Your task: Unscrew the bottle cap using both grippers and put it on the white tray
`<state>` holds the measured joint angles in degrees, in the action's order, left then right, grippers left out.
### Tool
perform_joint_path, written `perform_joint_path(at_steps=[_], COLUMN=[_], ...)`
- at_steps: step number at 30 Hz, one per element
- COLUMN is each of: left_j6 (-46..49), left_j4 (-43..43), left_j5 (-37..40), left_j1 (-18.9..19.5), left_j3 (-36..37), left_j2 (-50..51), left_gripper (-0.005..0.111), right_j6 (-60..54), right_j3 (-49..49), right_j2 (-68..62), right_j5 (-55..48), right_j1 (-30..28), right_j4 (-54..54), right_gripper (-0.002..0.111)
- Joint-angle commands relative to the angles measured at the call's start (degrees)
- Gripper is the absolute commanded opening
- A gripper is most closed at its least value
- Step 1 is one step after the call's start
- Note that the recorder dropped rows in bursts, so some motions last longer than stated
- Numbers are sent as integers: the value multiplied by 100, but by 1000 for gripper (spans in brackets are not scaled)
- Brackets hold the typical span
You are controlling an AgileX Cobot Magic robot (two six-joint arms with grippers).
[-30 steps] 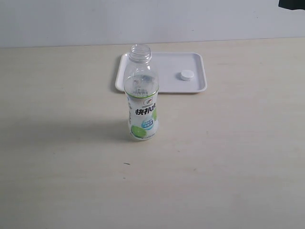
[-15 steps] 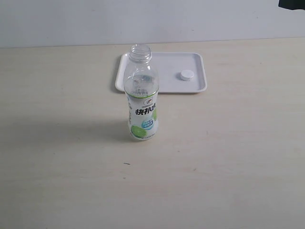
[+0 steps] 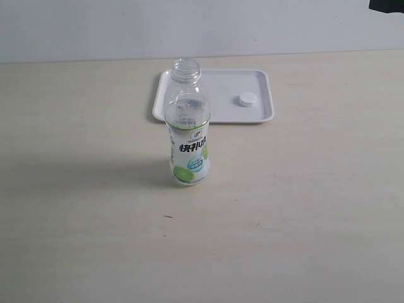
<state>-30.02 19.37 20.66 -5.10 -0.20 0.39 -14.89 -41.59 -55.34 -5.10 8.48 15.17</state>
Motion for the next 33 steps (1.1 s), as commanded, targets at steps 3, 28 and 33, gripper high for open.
perform_joint_path(at_steps=[3,28,33], left_j6=[-43,2886,2886], left_j4=[-15,-2338,-2338], left_j5=[132,-29,-29], left_j1=[37,37,37], left_j3=[20,20,20], left_j2=[-39,-39,-39], left_gripper=[0,0,0], right_j6=[-2,-2,-2], right_j3=[13,13,13], right_j2=[15,15,15], right_j5=[64,64,64], right_j1=[-10,-10,-10], right_j4=[-38,-38,-38], right_gripper=[0,0,0])
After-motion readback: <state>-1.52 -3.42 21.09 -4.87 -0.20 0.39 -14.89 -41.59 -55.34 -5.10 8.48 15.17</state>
